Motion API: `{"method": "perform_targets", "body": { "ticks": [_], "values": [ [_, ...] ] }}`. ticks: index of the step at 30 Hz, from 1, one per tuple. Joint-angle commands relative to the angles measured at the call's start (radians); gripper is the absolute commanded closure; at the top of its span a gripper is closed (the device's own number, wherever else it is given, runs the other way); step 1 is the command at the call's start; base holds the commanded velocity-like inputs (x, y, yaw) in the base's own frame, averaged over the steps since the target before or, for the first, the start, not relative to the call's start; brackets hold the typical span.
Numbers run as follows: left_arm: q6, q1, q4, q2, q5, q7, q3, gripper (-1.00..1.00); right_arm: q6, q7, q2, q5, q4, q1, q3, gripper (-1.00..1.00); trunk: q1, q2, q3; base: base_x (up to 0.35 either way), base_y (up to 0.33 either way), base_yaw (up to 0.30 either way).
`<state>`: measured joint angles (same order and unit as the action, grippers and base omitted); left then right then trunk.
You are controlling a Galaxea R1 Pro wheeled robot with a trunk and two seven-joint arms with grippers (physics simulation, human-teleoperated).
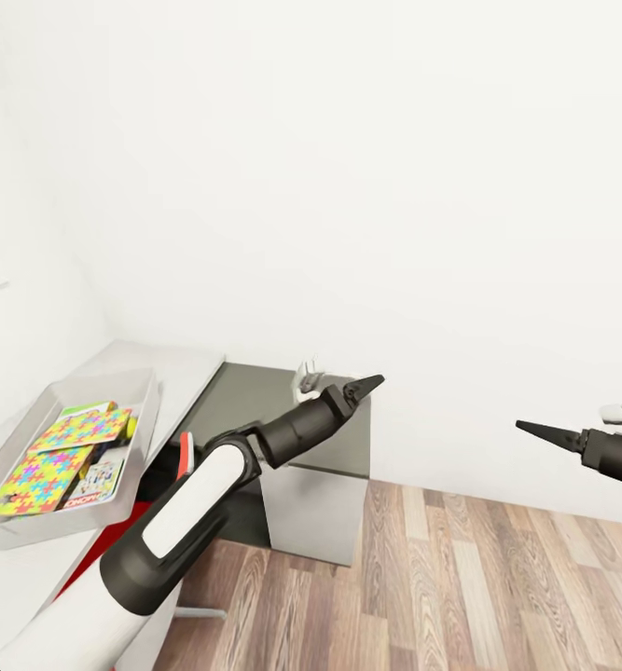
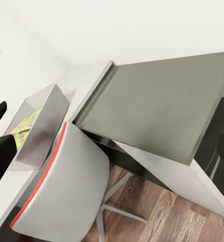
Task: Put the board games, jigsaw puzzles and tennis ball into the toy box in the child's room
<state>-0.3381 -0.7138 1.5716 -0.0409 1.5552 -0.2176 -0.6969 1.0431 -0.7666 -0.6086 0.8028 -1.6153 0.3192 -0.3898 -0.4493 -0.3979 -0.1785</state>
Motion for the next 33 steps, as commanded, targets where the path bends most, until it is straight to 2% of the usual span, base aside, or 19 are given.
{"method": "perform_targets", "body": {
  "ticks": [1,4,9,10,11,15,18,23,33],
  "values": [
    [0.000,0.008,-0.004,-0.005,0.007,-0.012,0.003,-1.00,0.004,-0.002,0.002,-0.005,0.000,0.000,0.003,-1.00,-0.001,-0.002,0.000,0.000,0.000,0.000],
    [0.000,0.029,-0.028,-0.018,-0.011,-0.028,0.008,-1.00,0.004,0.038,0.010,-0.011,0.000,-0.004,0.037,-1.00,-0.001,-0.002,0.005,0.000,0.000,0.000],
    [0.001,0.069,-0.119,-0.031,-0.042,-0.046,0.009,-1.00,0.004,0.197,0.020,-0.050,0.002,-0.010,0.117,-1.00,-0.001,-0.002,0.013,0.000,0.000,0.000],
    [0.001,0.069,-0.119,-0.031,-0.042,-0.046,0.009,-1.00,0.004,0.197,0.020,-0.050,0.002,-0.010,0.117,-1.00,-0.001,-0.002,0.014,0.000,0.000,0.000],
    [0.002,0.092,-0.166,-0.033,-0.049,-0.046,0.007,-1.00,0.004,0.261,0.033,-0.067,0.003,-0.019,0.140,-1.00,-0.001,-0.002,0.016,0.000,0.000,0.000],
    [0.009,0.148,-0.285,-0.032,-0.076,-0.032,0.004,-1.00,0.004,0.331,0.077,-0.087,0.004,-0.055,0.165,-1.00,-0.001,-0.002,0.023,0.000,0.000,0.000],
    [0.029,0.178,-0.358,-0.027,-0.128,0.002,0.004,-1.00,0.004,0.355,0.104,-0.094,0.004,-0.087,0.174,-1.00,-0.001,-0.002,0.028,0.000,-0.040,0.000],
    [0.054,0.202,-0.416,-0.023,-0.190,0.051,0.004,-1.00,0.004,0.375,0.124,-0.108,0.004,-0.143,0.180,-1.00,-0.001,-0.002,0.036,0.000,-0.169,0.000],
    [0.065,0.213,-0.443,-0.021,-0.220,0.071,0.003,-1.00,0.004,0.384,0.132,-0.121,0.005,-0.175,0.180,-1.00,-0.001,-0.002,0.049,0.000,-0.251,0.000]
  ]
}}
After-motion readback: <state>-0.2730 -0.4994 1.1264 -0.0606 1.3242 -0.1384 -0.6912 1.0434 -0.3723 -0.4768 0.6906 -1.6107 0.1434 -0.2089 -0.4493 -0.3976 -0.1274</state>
